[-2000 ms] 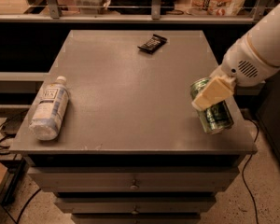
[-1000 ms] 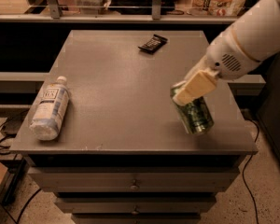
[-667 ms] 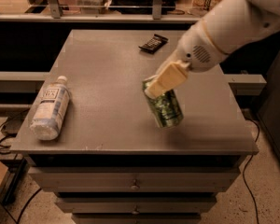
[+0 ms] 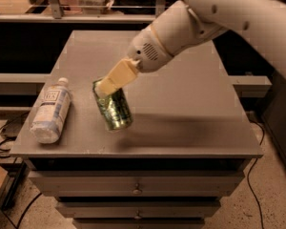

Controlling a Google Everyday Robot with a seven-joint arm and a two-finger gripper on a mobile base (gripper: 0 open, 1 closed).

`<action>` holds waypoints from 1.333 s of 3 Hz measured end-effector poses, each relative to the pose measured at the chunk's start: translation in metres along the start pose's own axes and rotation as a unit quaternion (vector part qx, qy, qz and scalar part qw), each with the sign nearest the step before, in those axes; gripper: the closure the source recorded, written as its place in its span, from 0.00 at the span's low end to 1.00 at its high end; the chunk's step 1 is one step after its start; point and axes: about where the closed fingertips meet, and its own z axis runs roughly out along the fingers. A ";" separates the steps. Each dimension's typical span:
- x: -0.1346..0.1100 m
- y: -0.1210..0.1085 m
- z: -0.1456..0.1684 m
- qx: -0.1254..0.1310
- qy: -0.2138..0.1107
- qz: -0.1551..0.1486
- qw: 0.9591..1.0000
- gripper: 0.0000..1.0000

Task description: Move green can near blue plastic bottle

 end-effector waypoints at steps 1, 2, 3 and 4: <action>-0.021 0.004 0.039 -0.047 -0.012 0.027 0.998 1.00; -0.034 0.003 0.070 -0.070 -0.021 0.052 0.996 1.00; -0.041 -0.002 0.092 -0.067 -0.025 0.070 0.995 0.82; -0.040 -0.013 0.097 -0.045 -0.030 0.086 0.995 0.59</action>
Offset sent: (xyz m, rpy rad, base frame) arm 0.0197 0.1102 -0.0358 0.1284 0.2268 -0.0057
